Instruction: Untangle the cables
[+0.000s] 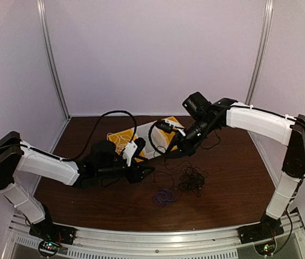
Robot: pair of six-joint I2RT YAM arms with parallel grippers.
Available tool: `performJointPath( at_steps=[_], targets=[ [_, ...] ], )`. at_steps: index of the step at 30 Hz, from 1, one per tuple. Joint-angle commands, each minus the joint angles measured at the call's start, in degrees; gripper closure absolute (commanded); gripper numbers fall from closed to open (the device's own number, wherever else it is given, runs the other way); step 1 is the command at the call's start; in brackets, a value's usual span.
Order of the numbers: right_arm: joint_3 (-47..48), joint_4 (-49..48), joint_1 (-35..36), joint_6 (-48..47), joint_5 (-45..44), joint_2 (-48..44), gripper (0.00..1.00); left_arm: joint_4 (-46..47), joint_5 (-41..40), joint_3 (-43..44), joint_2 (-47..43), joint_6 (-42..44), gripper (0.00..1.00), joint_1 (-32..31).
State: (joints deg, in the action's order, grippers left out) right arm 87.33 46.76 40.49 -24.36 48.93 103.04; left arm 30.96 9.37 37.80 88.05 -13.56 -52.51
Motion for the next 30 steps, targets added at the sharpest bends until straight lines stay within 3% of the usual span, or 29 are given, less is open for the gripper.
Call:
performJointPath(
  at_steps=[1, 9, 16, 20, 23, 26, 30],
  targets=[
    [6.7, 9.4, 0.2, -5.1, 4.4, -5.3, 1.00, 18.6, 2.8, 6.9, 6.8, 5.1, 0.44, -2.3],
    [19.2, 9.3, 0.2, -2.4, 5.7, -11.0, 1.00, 32.6, 6.1, 21.5, 26.0, 2.4, 0.45, -3.6],
    [31.0, 6.4, -0.5, -0.4, 6.0, -13.4, 1.00, 39.2, 6.7, 28.4, 38.6, -3.5, 0.71, -3.5],
    [35.7, 6.7, -2.3, -0.3, 7.6, -13.6, 1.00, 42.0, 6.7, 25.4, 36.5, -5.4, 0.92, -3.6],
    [38.1, 5.1, -4.7, 0.7, 8.1, -14.5, 1.00, 40.6, 6.4, 22.7, 32.2, -4.2, 0.96, -3.5],
    [40.1, 2.5, -6.6, 2.7, 7.8, -14.9, 1.00, 37.7, 8.0, 21.0, 28.5, -2.6, 0.87, -3.5],
    [39.0, 1.0, -6.7, 3.4, 5.1, -14.2, 1.00, 33.1, 8.9, 19.7, 24.7, -0.9, 0.61, -3.6]
  ],
)
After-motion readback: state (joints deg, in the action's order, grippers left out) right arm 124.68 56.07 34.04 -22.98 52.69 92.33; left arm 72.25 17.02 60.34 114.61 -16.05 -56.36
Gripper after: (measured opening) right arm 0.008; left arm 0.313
